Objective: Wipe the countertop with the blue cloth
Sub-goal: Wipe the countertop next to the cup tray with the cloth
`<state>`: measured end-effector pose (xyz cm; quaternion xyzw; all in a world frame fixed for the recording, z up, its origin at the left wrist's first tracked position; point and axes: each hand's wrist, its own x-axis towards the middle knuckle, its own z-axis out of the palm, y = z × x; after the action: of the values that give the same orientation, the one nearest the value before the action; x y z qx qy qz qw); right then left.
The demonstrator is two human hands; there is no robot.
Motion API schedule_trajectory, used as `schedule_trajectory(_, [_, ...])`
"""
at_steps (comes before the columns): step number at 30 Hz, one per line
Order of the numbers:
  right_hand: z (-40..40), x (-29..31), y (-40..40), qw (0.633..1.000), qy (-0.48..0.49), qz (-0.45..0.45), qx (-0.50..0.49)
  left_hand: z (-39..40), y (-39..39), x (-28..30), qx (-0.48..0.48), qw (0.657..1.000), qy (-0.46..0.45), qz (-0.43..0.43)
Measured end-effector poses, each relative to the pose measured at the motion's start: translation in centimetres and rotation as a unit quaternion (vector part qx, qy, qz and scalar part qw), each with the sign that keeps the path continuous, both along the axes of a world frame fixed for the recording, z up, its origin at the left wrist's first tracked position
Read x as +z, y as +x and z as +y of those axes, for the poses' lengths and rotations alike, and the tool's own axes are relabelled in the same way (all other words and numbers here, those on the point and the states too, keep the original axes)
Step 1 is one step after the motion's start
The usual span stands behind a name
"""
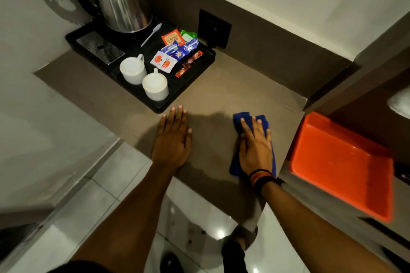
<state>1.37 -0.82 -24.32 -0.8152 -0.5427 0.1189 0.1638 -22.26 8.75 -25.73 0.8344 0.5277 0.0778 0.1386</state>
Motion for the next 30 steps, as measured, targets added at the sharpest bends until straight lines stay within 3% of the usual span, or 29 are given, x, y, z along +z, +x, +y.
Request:
schedule_trajectory(4, [-2.2,-0.6,-8.7,0.996,-0.023,-0.027,-0.079,-0.1,-0.1,0.0,-0.004,1.000,0.005,0.002])
schedule_trajectory(8, [2.5,-0.5,-9.3,0.996,-0.045,-0.030,-0.076,-0.1,-0.2,0.1,0.005,1.000,-0.004,-0.014])
schedule_trajectory(16, [13.3,-0.8,-3.8,0.989,-0.059,-0.065,0.116,0.2,-0.2,-0.8,0.009,0.999,0.024,-0.028])
schedule_trajectory(23, [0.6,-0.4,-4.0,0.969,-0.048,-0.037,0.241,0.2,-0.2,-0.1,0.003,1.000,0.000,-0.020])
schedule_trajectory(26, [0.2,0.2,1.4,0.978,-0.057,-0.038,0.196,0.1,-0.3,-0.1,0.001,1.000,-0.005,-0.018])
schedule_trajectory(30, [6.2,0.1,5.4,0.993,-0.055,-0.051,0.088,0.3,-0.2,-0.7,0.009,0.999,-0.007,-0.033])
